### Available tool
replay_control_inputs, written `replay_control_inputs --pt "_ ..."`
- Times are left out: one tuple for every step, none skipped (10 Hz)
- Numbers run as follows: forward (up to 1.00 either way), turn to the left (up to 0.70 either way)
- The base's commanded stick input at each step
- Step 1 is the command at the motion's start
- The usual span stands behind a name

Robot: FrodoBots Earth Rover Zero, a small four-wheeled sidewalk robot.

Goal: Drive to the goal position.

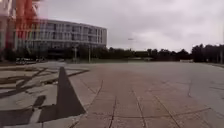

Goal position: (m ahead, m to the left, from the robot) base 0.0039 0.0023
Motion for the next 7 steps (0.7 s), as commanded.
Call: replay_control_inputs --pt "0.70 0.03" --pt "0.70 0.03" --pt "0.70 0.03" --pt "0.70 0.03" --pt "0.70 0.03" --pt "0.70 0.03" --pt "0.70 0.03"
